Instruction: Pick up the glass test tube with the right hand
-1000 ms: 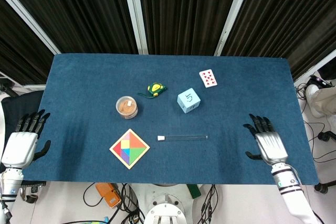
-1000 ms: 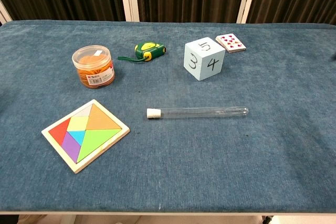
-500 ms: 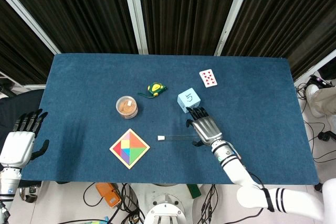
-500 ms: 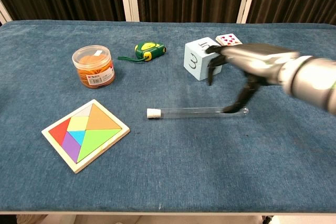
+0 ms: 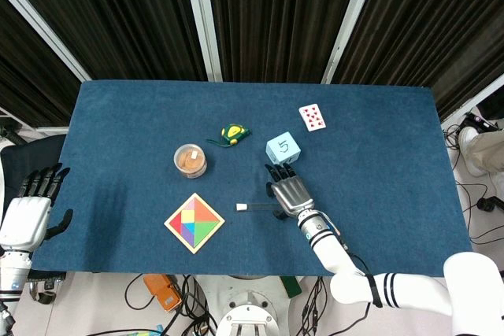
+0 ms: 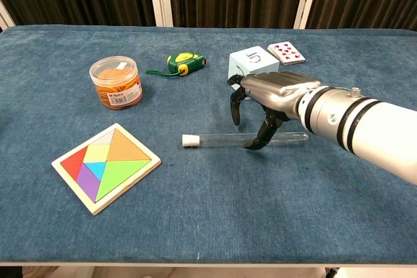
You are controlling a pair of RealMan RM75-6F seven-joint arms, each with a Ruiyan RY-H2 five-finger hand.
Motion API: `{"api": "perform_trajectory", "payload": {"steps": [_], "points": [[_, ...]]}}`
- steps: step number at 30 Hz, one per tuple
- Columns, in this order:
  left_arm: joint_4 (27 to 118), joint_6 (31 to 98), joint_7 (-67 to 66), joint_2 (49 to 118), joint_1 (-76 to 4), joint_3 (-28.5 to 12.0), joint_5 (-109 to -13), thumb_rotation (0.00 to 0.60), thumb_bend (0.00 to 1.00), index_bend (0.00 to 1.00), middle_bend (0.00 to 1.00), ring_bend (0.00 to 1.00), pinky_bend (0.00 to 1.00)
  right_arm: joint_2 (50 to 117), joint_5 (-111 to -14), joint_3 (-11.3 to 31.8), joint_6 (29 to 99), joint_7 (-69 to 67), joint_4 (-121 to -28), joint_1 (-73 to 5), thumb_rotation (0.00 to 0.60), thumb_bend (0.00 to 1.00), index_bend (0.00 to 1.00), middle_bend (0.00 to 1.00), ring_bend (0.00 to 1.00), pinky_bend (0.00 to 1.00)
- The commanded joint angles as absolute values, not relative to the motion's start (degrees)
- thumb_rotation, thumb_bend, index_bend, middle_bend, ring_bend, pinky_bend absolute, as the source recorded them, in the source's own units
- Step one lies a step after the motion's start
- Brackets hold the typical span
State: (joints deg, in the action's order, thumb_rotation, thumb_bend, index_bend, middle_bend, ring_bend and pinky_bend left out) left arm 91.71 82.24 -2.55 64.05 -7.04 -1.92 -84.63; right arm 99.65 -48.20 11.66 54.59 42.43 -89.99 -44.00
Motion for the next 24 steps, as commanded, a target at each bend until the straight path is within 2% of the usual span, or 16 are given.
{"api": "perform_trajectory", "payload": {"steps": [1,6,14,24], "points": [[91.86,82.21,-2.37,63.99,-7.0,-2.01,-84.45,0.6,0.42,0.03,0.0,0.0,0.04,100.1,-48.06,11.07,55.08,42.27,-89.3,-44.39,0.6,0.41,0.52,0.04,0.03,0.0],[92.06,82.06,-2.1,63.86,-6.97,-2.06,-84.2,0.6,0.42,0.03,0.0,0.0,0.04,100.51,-47.87,10.44,55.55,41.6,-88.71,-44.94,0.6,0.45,0.53,0.04,0.03,0.0],[92.36,81.76,-2.09,63.7,-6.96,-2.1,-83.79,0.6,0.43,0.03,0.0,0.0,0.04,101.07,-47.46,9.57,55.41,40.63,-87.56,-45.71,0.6,0.45,0.54,0.04,0.03,0.0],[92.57,81.51,-1.63,63.56,-6.94,-2.16,-83.47,0.6,0.42,0.03,0.0,0.0,0.04,101.27,-47.49,9.06,55.22,39.04,-86.92,-46.41,0.6,0.46,0.61,0.04,0.03,0.0]]}}
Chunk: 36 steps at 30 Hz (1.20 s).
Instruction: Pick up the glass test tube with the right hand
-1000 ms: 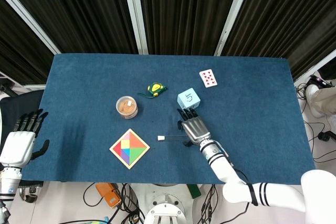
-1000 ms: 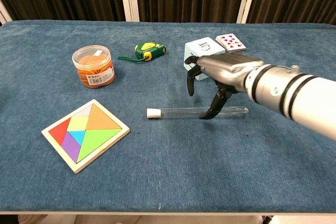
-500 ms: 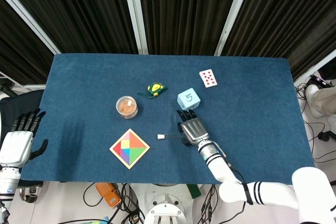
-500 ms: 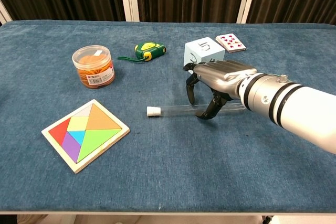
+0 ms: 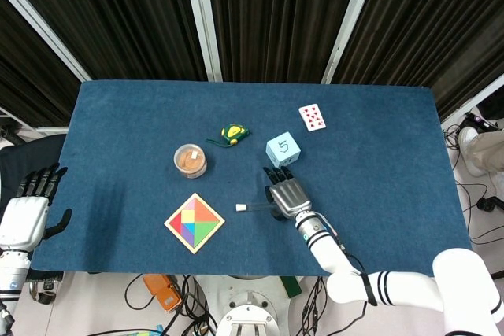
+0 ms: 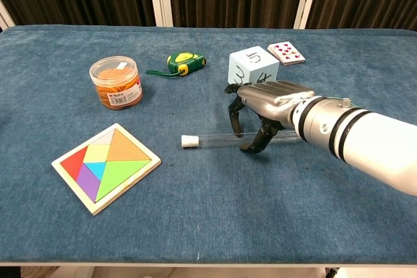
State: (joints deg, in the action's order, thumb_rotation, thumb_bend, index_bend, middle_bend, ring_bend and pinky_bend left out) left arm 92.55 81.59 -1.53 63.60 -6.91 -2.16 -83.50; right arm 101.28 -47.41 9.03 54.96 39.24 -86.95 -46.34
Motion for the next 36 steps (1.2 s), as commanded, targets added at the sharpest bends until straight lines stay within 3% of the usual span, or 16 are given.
{"api": "perform_trajectory", "payload": {"steps": [1,10,28,36], "points": [[92.59,81.47,-1.79,63.54,-6.95,-2.15,-83.44,0.6,0.42,0.03,0.0,0.0,0.04,101.32,-47.65,9.12,55.45,38.87,-86.88,-46.42,0.6,0.46,0.63,0.04,0.03,0.0],[93.12,81.16,-2.01,63.33,-6.88,-2.1,-83.01,0.6,0.42,0.03,0.0,0.0,0.04,101.89,-51.32,10.12,57.96,34.92,-86.99,-45.87,0.6,0.51,0.71,0.04,0.03,0.0],[94.15,80.31,-2.97,62.93,-6.81,-2.1,-81.72,0.6,0.42,0.03,0.0,0.0,0.04,101.54,-61.18,11.4,63.02,26.6,-87.17,-43.7,0.6,0.52,0.76,0.04,0.03,0.0],[94.29,80.2,-3.33,62.87,-6.72,-2.0,-81.55,0.6,0.42,0.03,0.0,0.0,0.04,101.11,-67.08,14.76,67.75,23.19,-86.3,-43.55,0.6,0.52,0.78,0.04,0.03,0.0]]}}
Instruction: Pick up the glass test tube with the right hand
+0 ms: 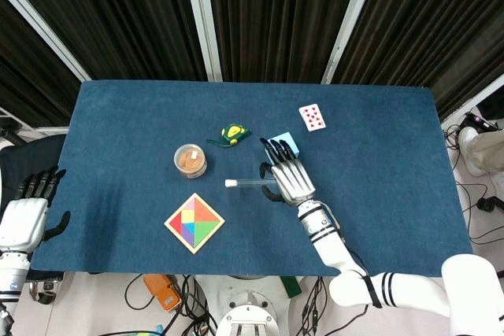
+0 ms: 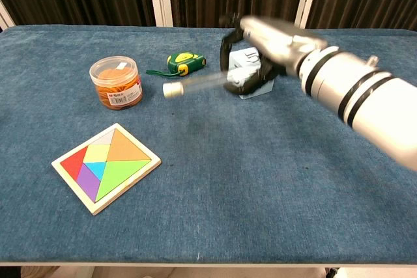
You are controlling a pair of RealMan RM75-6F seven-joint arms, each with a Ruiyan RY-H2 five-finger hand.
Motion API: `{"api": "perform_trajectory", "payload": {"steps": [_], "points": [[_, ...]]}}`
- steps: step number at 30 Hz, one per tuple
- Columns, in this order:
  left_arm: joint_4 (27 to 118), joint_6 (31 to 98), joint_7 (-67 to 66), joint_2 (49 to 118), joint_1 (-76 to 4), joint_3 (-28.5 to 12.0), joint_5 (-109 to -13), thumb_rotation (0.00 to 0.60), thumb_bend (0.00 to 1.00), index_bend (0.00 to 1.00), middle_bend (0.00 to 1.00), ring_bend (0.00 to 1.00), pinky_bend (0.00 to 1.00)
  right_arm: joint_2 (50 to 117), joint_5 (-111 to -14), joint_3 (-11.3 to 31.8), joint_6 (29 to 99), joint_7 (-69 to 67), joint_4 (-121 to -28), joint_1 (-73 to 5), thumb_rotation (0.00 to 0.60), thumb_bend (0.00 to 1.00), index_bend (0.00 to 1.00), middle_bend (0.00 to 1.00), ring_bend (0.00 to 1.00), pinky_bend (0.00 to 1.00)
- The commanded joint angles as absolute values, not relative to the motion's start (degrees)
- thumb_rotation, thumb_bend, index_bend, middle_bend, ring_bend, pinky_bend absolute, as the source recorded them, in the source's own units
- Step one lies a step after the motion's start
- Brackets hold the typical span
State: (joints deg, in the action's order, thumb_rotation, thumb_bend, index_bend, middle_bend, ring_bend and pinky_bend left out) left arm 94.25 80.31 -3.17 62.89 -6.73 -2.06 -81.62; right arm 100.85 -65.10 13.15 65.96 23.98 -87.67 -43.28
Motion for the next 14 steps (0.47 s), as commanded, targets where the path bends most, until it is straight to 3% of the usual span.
{"api": "perform_trajectory", "payload": {"steps": [1,6,14], "points": [[94.35,80.15,-3.45,62.83,-6.73,-1.99,-81.5,0.6,0.42,0.03,0.0,0.0,0.04,101.27,-67.59,15.38,68.04,23.02,-85.59,-43.88,0.6,0.52,0.78,0.04,0.03,0.0],[94.51,80.19,-3.71,62.82,-6.71,-2.09,-81.29,0.6,0.42,0.03,0.0,0.0,0.04,102.13,-70.17,18.59,69.58,17.93,-82.51,-44.9,0.6,0.52,0.78,0.04,0.03,0.0],[94.87,79.6,-4.3,62.57,-6.86,-1.94,-81.07,0.6,0.42,0.03,0.0,0.0,0.04,105.69,-77.26,17.01,76.02,12.15,-72.82,-43.8,0.6,0.52,0.79,0.04,0.06,0.0]]}}
